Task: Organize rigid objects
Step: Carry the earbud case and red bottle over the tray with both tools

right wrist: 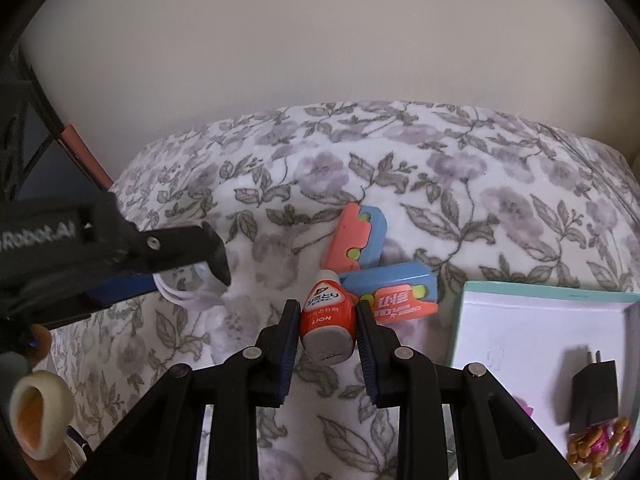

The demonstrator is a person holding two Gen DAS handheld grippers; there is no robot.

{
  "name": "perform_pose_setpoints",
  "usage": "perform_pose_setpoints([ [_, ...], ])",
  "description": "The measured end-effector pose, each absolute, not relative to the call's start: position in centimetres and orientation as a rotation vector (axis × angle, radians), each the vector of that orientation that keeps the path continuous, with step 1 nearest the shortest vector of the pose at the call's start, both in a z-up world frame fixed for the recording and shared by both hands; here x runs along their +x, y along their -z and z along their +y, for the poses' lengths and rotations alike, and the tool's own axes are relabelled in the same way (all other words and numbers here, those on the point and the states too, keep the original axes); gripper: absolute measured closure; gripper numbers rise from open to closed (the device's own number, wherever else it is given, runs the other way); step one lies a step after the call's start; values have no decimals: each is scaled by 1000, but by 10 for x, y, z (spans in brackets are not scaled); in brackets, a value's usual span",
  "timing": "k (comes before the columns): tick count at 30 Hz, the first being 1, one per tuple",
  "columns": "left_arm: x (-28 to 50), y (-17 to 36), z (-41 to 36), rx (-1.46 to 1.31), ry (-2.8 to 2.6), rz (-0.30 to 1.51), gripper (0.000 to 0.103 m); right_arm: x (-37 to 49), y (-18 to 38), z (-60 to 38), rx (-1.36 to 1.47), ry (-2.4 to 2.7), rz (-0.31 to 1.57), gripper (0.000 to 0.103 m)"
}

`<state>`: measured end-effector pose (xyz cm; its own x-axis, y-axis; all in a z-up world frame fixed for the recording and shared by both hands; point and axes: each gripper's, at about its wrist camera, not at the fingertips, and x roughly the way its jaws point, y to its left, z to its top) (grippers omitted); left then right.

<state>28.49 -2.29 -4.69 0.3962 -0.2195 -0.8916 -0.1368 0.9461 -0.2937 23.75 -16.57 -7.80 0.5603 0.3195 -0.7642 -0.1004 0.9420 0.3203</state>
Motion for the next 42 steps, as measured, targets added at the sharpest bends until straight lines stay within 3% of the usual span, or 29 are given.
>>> perform_pose_setpoints([
  [17,276,29,-40,-329,85,1141,49,229,59,-200,291,-206,925,74],
  [42,248,16,-157,-164,285,1147,49,191,30,-343,359,128,909,73],
])
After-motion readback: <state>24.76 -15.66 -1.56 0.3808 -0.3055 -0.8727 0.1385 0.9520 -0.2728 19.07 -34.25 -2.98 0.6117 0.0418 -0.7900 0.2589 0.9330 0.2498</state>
